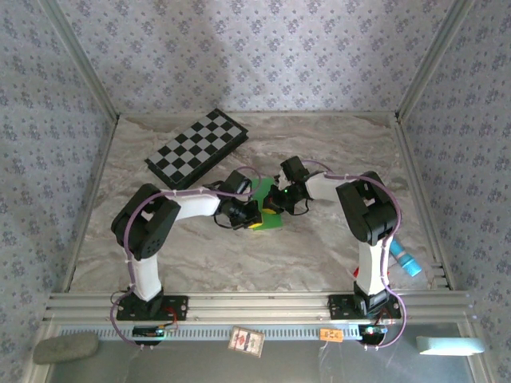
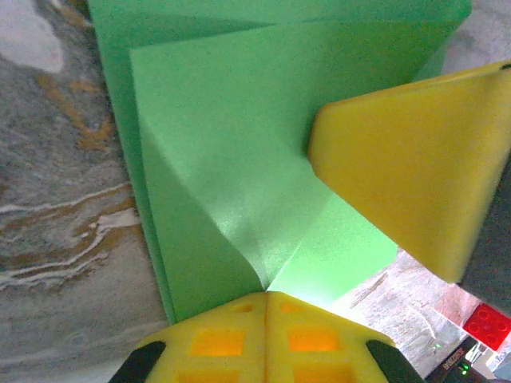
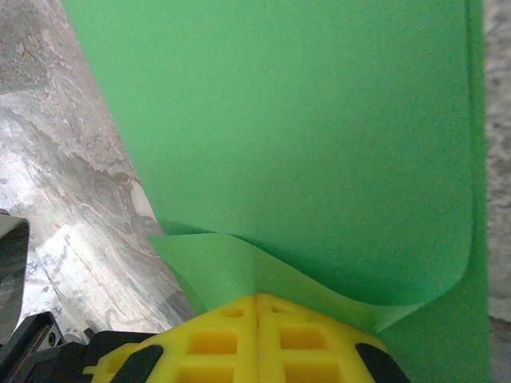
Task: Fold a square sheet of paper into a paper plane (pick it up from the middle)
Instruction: Fold the triangle a second time at the center of the table.
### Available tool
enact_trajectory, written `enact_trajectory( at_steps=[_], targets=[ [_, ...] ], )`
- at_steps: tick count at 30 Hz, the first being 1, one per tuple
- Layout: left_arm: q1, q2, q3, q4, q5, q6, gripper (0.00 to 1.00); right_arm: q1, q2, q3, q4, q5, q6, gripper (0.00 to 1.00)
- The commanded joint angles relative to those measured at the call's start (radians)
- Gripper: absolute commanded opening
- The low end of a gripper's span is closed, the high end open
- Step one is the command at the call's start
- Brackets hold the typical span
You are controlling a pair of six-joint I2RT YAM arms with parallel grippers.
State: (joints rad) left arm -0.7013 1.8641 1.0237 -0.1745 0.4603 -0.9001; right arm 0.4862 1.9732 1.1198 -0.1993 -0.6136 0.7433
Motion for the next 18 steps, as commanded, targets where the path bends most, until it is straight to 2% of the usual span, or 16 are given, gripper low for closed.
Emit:
enact_trajectory(
  at_steps=[1, 11, 18],
  targets=[
    [0.000, -0.012, -0.033, -0.053, -0.004, 0.050, 0.06, -0.005, 0.095, -0.040, -0.147, 0.155, -0.018, 0.05],
    [0.003, -0.099, -0.147, -0.078, 0.010, 0.126, 0.05, -0.009, 0.096, -0.040, -0.149, 0.160, -0.018, 0.05],
    [0.010, -0.215, -0.122, -0.005, -0.006, 0.107, 0.05, -0.007, 0.083, -0.046, -0.125, 0.143, -0.005, 0.05]
  ],
)
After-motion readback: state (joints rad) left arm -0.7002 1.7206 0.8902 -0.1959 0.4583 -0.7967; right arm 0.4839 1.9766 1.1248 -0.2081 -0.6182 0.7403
